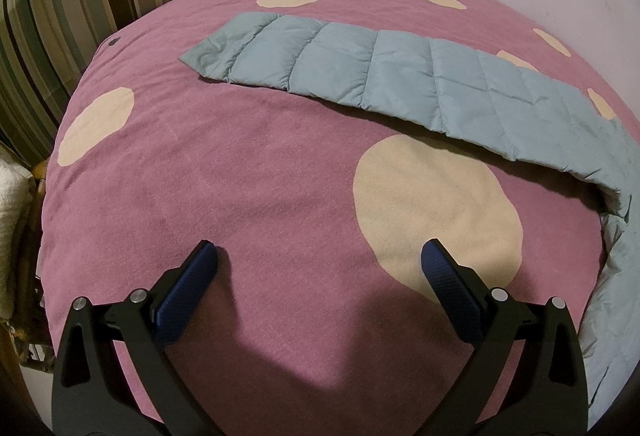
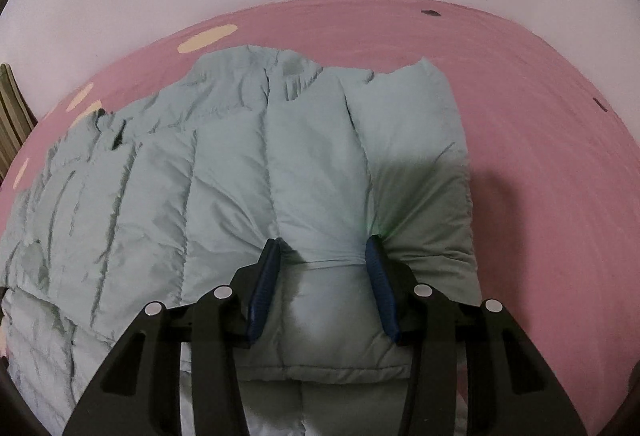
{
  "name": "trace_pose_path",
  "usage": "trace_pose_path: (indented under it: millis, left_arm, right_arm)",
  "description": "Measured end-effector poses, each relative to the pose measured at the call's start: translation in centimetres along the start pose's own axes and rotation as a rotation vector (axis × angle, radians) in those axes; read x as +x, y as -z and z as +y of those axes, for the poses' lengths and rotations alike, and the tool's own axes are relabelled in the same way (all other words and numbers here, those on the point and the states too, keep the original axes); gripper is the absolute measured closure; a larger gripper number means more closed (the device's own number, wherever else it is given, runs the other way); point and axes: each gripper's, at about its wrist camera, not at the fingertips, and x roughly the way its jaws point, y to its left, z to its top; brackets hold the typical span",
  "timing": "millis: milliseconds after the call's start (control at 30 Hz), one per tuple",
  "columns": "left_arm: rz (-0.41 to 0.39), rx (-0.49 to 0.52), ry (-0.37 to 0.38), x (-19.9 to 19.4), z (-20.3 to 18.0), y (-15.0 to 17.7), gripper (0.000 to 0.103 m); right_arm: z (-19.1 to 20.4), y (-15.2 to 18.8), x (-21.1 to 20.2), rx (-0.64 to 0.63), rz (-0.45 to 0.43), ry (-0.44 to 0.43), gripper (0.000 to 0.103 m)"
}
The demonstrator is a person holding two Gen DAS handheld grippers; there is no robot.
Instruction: Fold large clothes
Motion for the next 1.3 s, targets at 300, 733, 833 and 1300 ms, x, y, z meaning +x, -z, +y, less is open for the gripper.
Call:
trace_pose_path:
  millis: [300, 733, 833, 1300]
  left_arm:
    - [0.001, 0.002, -0.004, 0.0, 0.0, 0.1, 0.002]
    - [0.001, 0.006, -0.005, -0.1, 0.1, 0.1, 0.002]
    - [0.001, 0.006, -0.006, -0.1, 0.1, 0.1, 0.002]
    - [0.0, 0.006, -0.007, -0.1, 0.0, 0.1, 0.002]
  right_arm:
    - [-2.9, -5.2, -1.3, 0.092, -0.078, -0.025, 0.058]
    - [-3.1, -5.3, 3.0, 0.043, 0.009, 0.026, 0.058]
    - [-3.1, -4.8, 0.3, 0.034, -0.044, 0.001, 0.058]
    - [-0.8, 1.3, -0.8, -0.116, -0.013, -0.074, 0.042]
